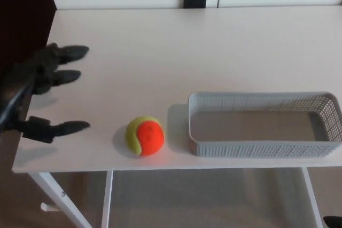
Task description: The robot walk towards a table in front and uses its left hand to pickup a tennis ball on the left side and put it in a container on the right hand side
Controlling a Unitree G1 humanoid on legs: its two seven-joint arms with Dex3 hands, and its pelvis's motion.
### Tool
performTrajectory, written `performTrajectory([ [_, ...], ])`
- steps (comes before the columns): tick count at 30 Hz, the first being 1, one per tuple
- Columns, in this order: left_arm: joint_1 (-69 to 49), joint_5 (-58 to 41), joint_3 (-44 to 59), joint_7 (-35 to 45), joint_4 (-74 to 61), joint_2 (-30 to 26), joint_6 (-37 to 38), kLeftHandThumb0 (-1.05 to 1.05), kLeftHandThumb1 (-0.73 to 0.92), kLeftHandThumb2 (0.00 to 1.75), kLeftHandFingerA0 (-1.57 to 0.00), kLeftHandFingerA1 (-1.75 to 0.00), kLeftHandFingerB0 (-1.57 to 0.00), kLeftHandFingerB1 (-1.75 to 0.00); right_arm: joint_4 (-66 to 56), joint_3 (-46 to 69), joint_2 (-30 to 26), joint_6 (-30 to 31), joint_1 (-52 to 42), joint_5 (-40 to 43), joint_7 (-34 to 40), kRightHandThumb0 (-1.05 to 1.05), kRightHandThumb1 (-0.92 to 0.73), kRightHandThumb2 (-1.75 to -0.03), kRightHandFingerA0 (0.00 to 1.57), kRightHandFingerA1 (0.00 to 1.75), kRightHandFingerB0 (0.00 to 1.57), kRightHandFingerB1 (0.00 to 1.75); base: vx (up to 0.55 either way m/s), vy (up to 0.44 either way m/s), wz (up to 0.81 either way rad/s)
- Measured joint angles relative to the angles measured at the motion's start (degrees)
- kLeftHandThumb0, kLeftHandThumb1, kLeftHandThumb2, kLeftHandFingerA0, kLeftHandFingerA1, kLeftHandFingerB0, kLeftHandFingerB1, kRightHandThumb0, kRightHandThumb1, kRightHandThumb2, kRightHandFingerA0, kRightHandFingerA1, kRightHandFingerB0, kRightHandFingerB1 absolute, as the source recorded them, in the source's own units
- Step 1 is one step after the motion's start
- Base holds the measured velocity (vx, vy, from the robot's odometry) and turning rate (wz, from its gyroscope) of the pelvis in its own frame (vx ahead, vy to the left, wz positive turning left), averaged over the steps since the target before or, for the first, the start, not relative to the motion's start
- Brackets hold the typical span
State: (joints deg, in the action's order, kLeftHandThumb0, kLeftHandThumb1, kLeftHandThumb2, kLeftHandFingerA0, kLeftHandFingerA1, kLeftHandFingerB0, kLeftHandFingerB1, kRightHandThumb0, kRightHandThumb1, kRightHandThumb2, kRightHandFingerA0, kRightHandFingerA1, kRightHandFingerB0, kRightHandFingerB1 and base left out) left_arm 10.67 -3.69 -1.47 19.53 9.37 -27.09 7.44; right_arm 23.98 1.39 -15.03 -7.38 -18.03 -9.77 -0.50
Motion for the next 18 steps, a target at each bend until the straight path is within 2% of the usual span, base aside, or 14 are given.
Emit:
performTrajectory([
  [3,0.9,2.9,-2.4,-0.7,2.3,0.2,0.1,-0.67,0.29,0.50,-0.39,-0.38,-0.25,-0.37,-0.2,-0.1,-0.1,0.2,0.0,-0.1,0.0,-0.11,-0.54,-0.55,0.55,0.60,0.33,0.48,0.00,0.000,0.00],
  [5,1.2,4.1,-3.4,-0.8,3.2,0.3,0.2,-0.68,0.29,0.51,-0.41,-0.37,-0.25,-0.35,-0.2,-0.1,-0.1,0.3,0.0,-0.2,0.0,-0.10,-0.54,-0.55,0.55,0.60,0.33,0.48,0.00,0.000,0.00],
  [7,1.6,5.4,-4.3,-1.1,4.2,0.5,0.5,-0.70,0.30,0.52,-0.41,-0.36,-0.24,-0.35,-0.3,-0.2,-0.1,0.4,0.0,-0.3,0.0,-0.12,-0.55,-0.55,0.55,0.60,0.33,0.48,0.00,0.000,0.00],
  [8,1.8,6.0,-4.8,-1.3,4.5,0.7,0.7,-0.64,0.33,0.65,-0.42,-0.38,-0.19,-0.35,-0.4,-0.3,-0.1,0.5,0.0,-0.4,0.0,-0.13,-0.55,-0.55,0.55,0.59,0.34,0.48,0.00,0.000,0.00],
  [9,1.9,6.4,-5.0,-1.4,4.6,0.9,0.7,-0.64,0.33,0.65,-0.42,-0.38,-0.19,-0.35,-0.5,-0.3,-0.1,0.6,0.0,-0.4,0.0,-0.13,-0.55,-0.55,0.55,0.59,0.34,0.48,0.00,0.000,0.00],
  [10,1.9,7.1,-5.4,-1.5,4.7,1.1,0.8,-0.70,0.29,0.51,-0.38,-0.34,-0.24,-0.34,-0.6,-0.5,-0.2,0.7,0.0,-0.6,0.0,-0.12,-0.54,-0.55,0.56,0.59,0.32,0.47,0.00,0.000,0.00],
  [11,2.0,7.6,-5.7,-1.7,4.8,1.4,0.8,-0.60,0.29,0.63,-0.30,-0.34,-0.20,-0.37,-0.7,-0.6,-0.2,0.8,0.0,-0.7,0.0,-0.12,-0.54,-0.54,0.56,0.59,0.33,0.48,0.00,0.000,0.00],
  [12,2.0,8.0,-6.0,-1.9,4.9,1.7,0.9,-0.60,0.29,0.63,-0.30,-0.34,-0.20,-0.37,-0.7,-0.6,-0.3,0.9,0.0,-0.8,0.0,-0.12,-0.54,-0.54,0.56,0.59,0.33,0.48,0.00,0.000,0.00],
  [13,2.0,8.2,-6.2,-1.9,5.0,1.9,0.9,-0.71,0.28,0.50,-0.29,-0.33,-0.22,-0.35,-0.7,-0.7,-0.3,0.9,0.0,-0.9,0.0,-0.11,-0.54,-0.54,0.55,0.59,0.33,0.47,0.00,0.000,0.00],
  [14,2.0,8.9,-6.9,-2.1,5.0,2.5,0.9,-0.71,0.28,0.50,-0.29,-0.33,-0.22,-0.35,-0.9,-0.7,-0.3,1.1,0.0,-1.0,0.0,-0.11,-0.54,-0.54,0.55,0.59,0.33,0.47,0.00,0.000,0.00],
  [15,2.0,9.3,-7.2,-2.3,5.1,2.8,0.9,-0.27,-0.11,0.66,-0.06,-0.52,-0.07,-0.51,-1.1,-0.7,-0.3,1.2,0.0,-1.1,0.0,-0.11,-0.54,-0.55,0.56,0.60,0.33,0.48,0.00,0.000,0.00],
  [16,2.0,9.7,-7.5,-2.4,5.2,3.0,1.0,-0.78,0.30,0.51,-0.16,-0.30,-0.17,-0.32,-1.2,-0.7,-0.3,1.2,0.0,-1.1,0.0,-0.10,-0.54,-0.54,0.56,0.60,0.34,0.48,0.00,0.000,0.00],
  [17,2.1,10.0,-7.8,-2.4,5.2,3.2,1.0,-0.78,0.30,0.51,-0.16,-0.30,-0.17,-0.32,-1.3,-0.7,-0.3,1.3,0.0,-1.1,0.0,-0.10,-0.54,-0.54,0.56,0.60,0.34,0.48,0.00,0.000,0.00],
  [18,2.1,10.3,-8.2,-2.4,5.2,3.4,1.0,-0.31,-0.12,0.66,0.00,-0.50,0.00,-0.48,-1.3,-0.7,-0.3,1.3,0.1,-1.2,0.0,-0.11,-0.54,-0.54,0.55,0.60,0.33,0.48,0.00,0.000,0.00],
])
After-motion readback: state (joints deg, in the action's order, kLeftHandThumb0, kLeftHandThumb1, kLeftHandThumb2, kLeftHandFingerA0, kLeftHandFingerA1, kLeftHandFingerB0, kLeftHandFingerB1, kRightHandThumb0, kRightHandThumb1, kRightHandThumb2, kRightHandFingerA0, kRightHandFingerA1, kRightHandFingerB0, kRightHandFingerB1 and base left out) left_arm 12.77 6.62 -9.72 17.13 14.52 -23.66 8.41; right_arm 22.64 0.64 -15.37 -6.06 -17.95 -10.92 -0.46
